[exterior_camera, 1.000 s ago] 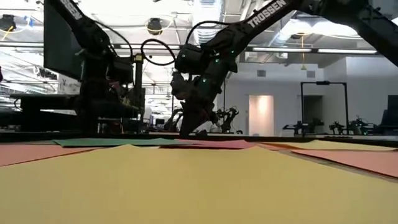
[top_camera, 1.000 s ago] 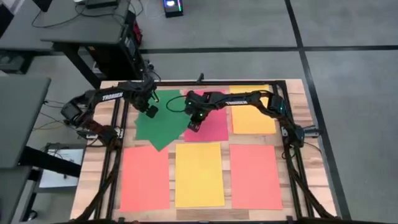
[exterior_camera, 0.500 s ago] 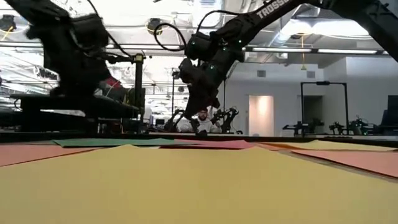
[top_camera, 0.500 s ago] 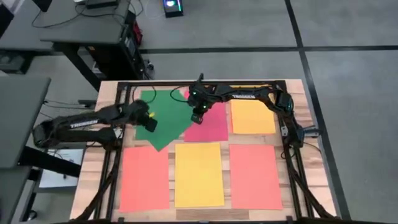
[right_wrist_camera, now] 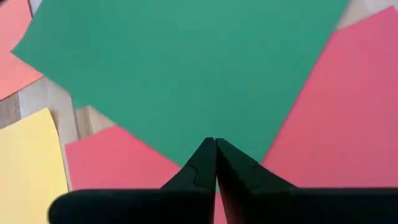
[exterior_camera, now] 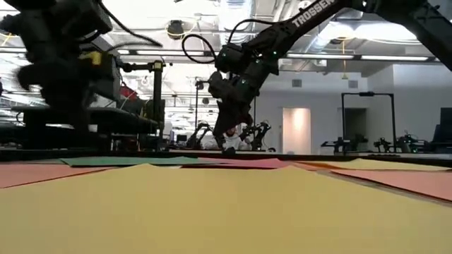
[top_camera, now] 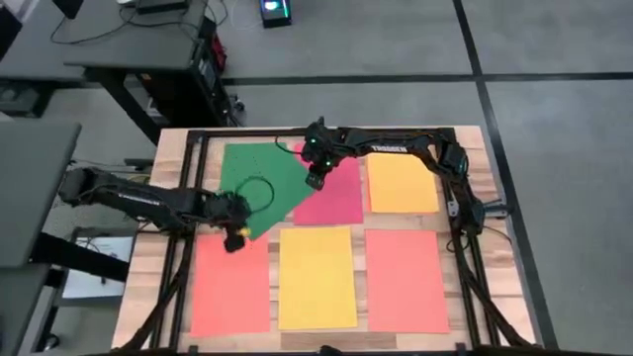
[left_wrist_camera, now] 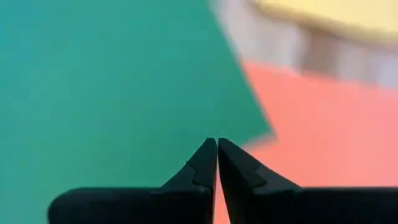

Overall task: Organize paper
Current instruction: Stack the green paper on top of the green paper

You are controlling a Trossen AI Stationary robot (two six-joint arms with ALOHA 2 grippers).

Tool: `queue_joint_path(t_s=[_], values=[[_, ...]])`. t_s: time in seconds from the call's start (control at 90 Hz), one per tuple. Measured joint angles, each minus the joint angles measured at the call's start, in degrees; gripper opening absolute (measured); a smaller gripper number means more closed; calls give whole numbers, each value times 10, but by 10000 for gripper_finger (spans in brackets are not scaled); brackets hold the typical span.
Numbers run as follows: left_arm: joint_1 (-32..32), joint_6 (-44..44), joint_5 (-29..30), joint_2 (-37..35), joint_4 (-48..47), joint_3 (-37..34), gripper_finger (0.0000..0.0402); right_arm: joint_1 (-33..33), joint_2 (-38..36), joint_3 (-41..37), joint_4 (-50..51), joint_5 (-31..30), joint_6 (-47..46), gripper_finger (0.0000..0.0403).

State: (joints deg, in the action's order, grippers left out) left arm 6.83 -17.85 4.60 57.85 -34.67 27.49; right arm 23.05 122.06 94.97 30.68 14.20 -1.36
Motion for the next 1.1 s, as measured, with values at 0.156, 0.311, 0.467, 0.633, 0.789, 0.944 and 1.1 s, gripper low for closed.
queue_joint_path(t_s=[0.156,0.311,0.467,0.633,0.789,0.944,1.1], values=[[33,5,-18,63,-7,21,49,0,0,0,-1,0,-1,0],[39,59,-11,108,-6,41,97,-5,0,0,-1,0,-1,0],[39,129,37,136,-9,56,130,-11,0,0,-1,0,-1,0],[41,184,62,145,-10,71,144,-18,0,0,0,0,-1,0],[51,220,62,146,-16,73,145,-21,0,0,1,0,-1,0],[59,212,62,158,-12,73,145,-20,0,0,1,0,-1,0],[63,206,62,185,14,73,145,-20,1,0,1,0,-1,0]])
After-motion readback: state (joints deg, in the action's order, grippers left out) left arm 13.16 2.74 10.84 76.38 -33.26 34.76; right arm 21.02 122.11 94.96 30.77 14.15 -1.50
